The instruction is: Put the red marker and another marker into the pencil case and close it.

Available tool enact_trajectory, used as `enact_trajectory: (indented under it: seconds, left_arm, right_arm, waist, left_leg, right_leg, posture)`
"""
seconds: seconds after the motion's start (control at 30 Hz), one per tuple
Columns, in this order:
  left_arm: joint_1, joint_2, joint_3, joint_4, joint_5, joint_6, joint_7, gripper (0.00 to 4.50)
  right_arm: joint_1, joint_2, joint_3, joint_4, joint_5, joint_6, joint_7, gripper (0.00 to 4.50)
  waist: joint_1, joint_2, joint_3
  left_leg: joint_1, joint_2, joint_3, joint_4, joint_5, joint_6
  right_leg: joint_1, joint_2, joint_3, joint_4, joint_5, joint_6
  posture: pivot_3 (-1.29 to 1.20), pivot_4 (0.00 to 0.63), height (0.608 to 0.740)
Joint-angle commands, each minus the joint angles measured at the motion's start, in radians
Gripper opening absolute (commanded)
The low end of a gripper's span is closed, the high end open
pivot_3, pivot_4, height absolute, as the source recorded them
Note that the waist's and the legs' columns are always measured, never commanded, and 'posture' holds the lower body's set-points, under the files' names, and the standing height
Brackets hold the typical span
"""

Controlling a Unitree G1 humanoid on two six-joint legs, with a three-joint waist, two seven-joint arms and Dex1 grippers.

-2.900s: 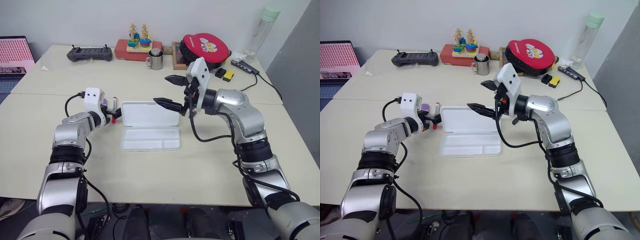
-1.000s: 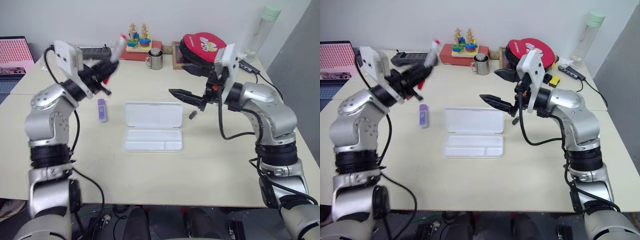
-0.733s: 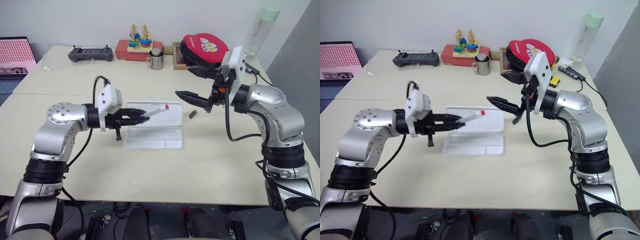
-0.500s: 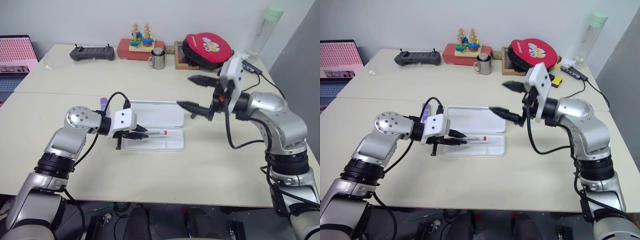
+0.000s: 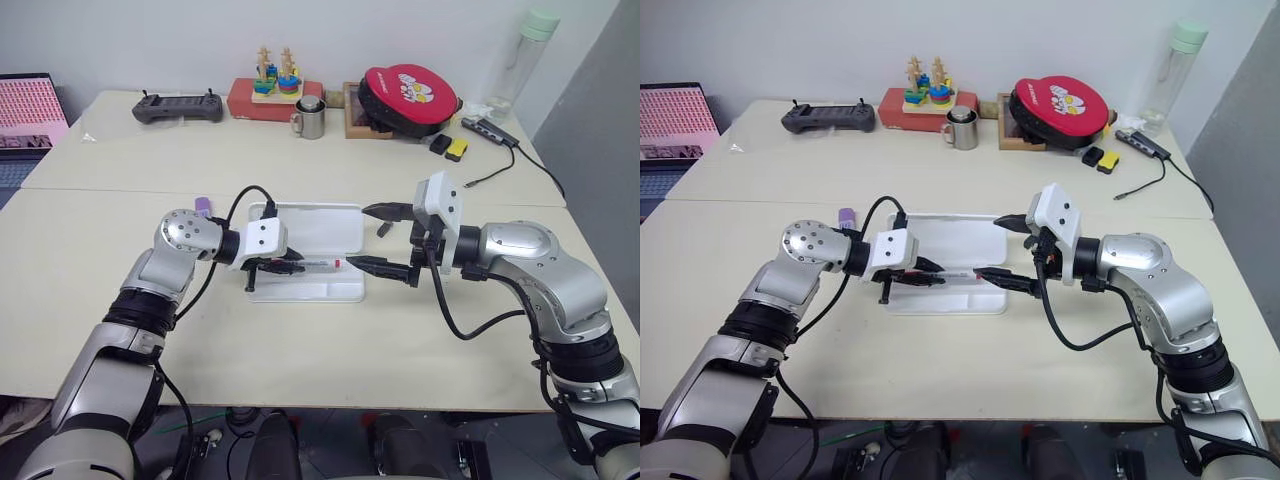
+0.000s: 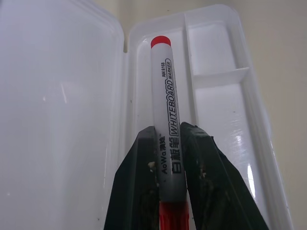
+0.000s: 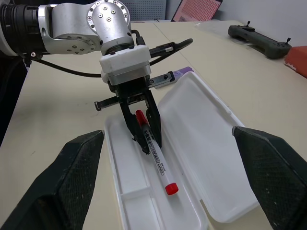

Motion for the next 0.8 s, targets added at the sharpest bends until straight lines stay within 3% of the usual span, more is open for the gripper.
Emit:
enact_trajectory:
  seconds: [0.03, 0.33, 0.5, 0.67, 0.8]
  left_arm:
    - [-0.027, 0.002, 0.013, 0.0, 0.013, -0.004, 0.006, 1.36]
    - [0.006, 0.003, 0.066, -0.098, -0.058, 0.093, 0.02, 3.23]
    - [0.039, -0.036, 0.239, -0.282, -0.293, 0.385, 0.107, 4.29]
    - [0.07, -0.044, 0.347, -0.398, -0.391, 0.568, 0.234, 4.47]
    - [0.027, -0.112, 0.6, -0.439, -0.506, 0.692, 0.571, 4.47]
  right_arm:
    - [-0.006, 0.001, -0.01, -0.035, 0.0, -0.006, -0.015, 4.5]
    - [-0.022, 0.016, -0.003, -0.013, 0.003, -0.018, -0.008, 4.5]
    - [-0.05, 0.048, -0.03, 0.022, 0.021, -0.05, -0.001, 4.5]
    - [-0.088, 0.08, -0.05, 0.071, 0.012, -0.084, -0.018, 4.5]
    - [-0.159, 0.131, -0.058, 0.154, -0.005, -0.12, -0.05, 4.5]
  waist:
    - [0.0, 0.0, 0.0]
    - [0.0, 0.0, 0.0]
    - [0.0, 0.0, 0.0]
    - [-0.004, 0.0, 0.0]
    - [-0.005, 0.0, 0.0]
  left_leg:
    - [0.0, 0.0, 0.0, 0.0, 0.0, 0.0]
    - [0.0, 0.0, 0.0, 0.0, 0.0, 0.0]
    - [0.0, 0.0, -0.001, 0.0, 0.0, 0.0]
    - [0.001, 0.0, -0.001, 0.001, 0.0, 0.0]
    - [0.001, 0.0, -0.001, 0.003, 0.0, 0.0]
  right_leg:
    - [0.0, 0.0, 0.0, 0.0, 0.0, 0.0]
    - [0.0, 0.0, 0.0, 0.0, 0.0, 0.0]
    - [0.0, 0.0, -0.001, 0.001, 0.0, 0.0]
    - [0.001, 0.0, -0.001, 0.002, 0.0, 0.0]
    - [0.001, 0.0, -0.001, 0.002, 0.0, 0.001]
  posture:
    - [0.0, 0.15, 0.74]
    - [0.0, 0.15, 0.74]
    - [0.0, 0.15, 0.74]
    - [0.0, 0.15, 0.74]
    - [0.0, 0.15, 0.74]
